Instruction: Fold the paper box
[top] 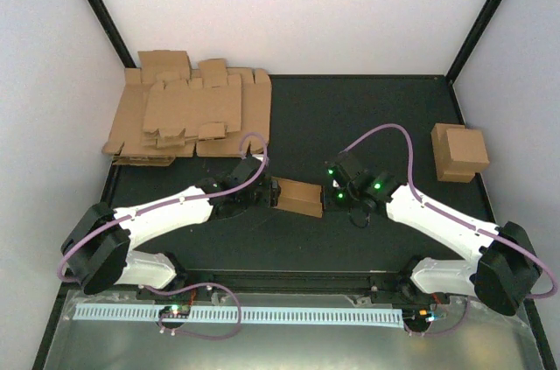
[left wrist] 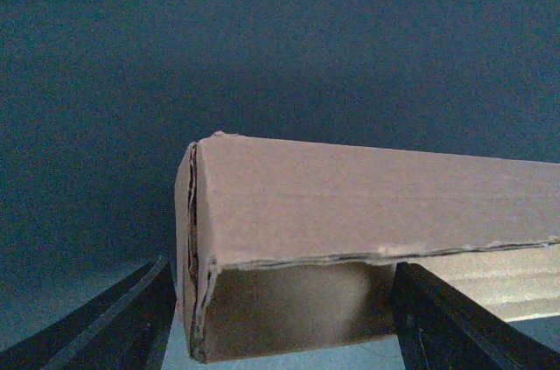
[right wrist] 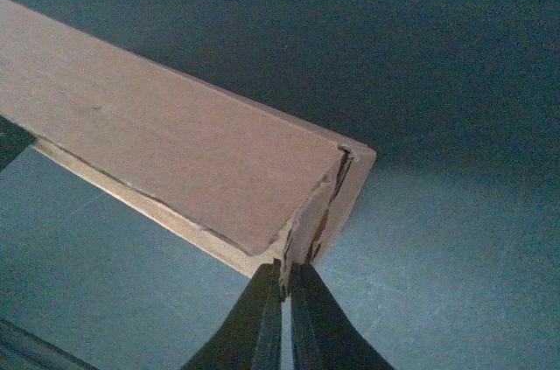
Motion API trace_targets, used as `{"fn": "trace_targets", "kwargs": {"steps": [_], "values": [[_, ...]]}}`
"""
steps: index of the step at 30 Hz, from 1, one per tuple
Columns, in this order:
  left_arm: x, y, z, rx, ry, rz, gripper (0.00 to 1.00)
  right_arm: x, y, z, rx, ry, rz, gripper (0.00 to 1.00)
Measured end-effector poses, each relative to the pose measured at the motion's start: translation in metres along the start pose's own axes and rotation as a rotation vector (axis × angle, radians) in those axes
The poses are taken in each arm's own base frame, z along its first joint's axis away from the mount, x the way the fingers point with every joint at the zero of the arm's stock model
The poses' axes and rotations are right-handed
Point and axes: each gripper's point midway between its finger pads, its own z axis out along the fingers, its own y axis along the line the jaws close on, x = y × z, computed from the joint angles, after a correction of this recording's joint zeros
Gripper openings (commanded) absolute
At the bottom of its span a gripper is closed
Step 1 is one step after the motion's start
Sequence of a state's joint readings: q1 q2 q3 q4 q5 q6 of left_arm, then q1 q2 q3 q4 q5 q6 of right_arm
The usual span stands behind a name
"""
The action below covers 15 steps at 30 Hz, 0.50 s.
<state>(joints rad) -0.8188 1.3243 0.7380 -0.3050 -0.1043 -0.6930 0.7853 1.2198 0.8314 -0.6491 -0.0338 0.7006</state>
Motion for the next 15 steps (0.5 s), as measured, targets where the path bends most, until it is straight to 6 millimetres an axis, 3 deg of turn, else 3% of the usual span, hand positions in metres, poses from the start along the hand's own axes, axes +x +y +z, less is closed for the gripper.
{"fn": "trace_targets", "kwargs": {"steps": [15], "values": [[0.0000,0.0000,0.0000,0.000,0.000,0.000,0.70,-0.0015,0.0038,0.0009,-0.021,-0.005,0.060,0.02]]}}
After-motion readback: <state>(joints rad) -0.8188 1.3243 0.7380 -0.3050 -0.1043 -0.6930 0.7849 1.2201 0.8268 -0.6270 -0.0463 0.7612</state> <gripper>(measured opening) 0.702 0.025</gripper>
